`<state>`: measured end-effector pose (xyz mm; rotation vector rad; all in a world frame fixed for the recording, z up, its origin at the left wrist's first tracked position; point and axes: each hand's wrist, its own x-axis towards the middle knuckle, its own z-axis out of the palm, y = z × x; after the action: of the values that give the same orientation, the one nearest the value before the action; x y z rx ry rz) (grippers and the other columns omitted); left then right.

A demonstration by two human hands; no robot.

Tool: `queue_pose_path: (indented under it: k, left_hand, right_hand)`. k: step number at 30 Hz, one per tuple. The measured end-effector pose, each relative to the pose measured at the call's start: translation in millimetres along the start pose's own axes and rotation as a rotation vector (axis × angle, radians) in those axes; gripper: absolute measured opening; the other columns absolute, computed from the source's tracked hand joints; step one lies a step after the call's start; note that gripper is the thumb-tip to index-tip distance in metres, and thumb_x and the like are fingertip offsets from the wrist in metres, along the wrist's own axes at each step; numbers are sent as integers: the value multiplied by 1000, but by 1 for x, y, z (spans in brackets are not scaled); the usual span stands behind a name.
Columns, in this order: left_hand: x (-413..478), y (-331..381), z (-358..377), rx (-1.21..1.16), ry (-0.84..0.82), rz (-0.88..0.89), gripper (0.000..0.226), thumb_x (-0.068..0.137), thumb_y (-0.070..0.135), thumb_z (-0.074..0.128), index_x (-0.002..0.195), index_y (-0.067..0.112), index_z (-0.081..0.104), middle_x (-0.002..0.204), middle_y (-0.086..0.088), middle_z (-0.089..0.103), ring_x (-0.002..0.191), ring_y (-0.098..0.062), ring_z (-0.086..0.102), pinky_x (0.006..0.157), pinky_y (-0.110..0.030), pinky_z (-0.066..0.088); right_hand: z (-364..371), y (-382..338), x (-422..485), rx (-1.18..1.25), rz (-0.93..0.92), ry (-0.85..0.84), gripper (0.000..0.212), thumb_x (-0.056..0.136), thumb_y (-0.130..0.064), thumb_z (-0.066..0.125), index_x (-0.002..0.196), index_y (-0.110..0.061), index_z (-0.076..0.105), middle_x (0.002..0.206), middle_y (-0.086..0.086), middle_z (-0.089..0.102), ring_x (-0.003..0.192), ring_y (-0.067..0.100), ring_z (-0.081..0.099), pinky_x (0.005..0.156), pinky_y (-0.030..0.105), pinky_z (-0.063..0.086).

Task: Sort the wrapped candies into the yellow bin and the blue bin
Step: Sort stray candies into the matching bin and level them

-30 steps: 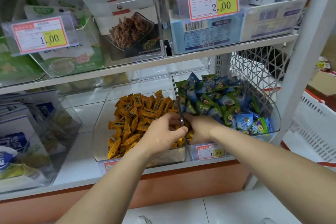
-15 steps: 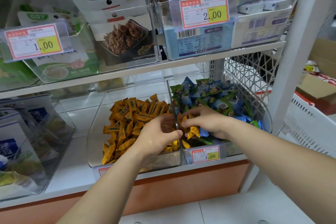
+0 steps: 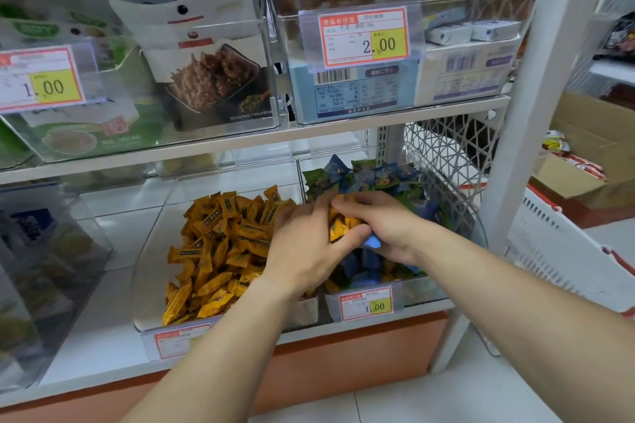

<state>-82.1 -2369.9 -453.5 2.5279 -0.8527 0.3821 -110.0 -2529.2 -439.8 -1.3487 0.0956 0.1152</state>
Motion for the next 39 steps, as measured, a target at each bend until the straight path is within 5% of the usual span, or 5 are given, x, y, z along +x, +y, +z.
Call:
queue_pose_path:
  k: [9,16,20,29,39]
  left_hand:
    - [8,1,-4,30,273,2,43,93,55,41,123,25,45,82,-4,69,70,-31,66,53,-27,39]
    - [12,-35,-25,-142,259,-217,29,94,45,58,114,27,47,66,11,56,55,-10,55,43,-14,33]
    - [-3,-73,-44,56,84,-327,43,86,56,63,122,33,56,99,1,70,86,-23,66,62,-29,49]
    - [-23,-37,-35,-200,-80,-128,50,86,52,65,131,29,60,121,14,66,97,4,57,79,-10,41]
    - [-19,-31,-33,-295,27,-75,57,87,50,66,139,35,50,127,13,63,112,-5,57,95,-28,50]
  right_hand:
    - [10,-19,4,113,69,-58,35,103,-36,49,101,-6,66,84,9,75,76,20,73,60,30,56]
    - [0,-26,3,-477,-68,14,25,101,-27,57,105,-5,67,94,17,75,75,25,72,68,39,60]
    - [-21,-30,0,-1420,-108,206,30,93,-36,61,93,-6,68,90,17,69,84,36,65,73,44,55]
    - [21,11,10,-1698,-62,0,41,91,-31,66,129,-19,57,122,7,61,105,28,61,86,39,55]
    - [5,-13,1,-865,-161,102,24,74,-22,87,93,-26,71,92,-6,75,87,11,71,76,23,54]
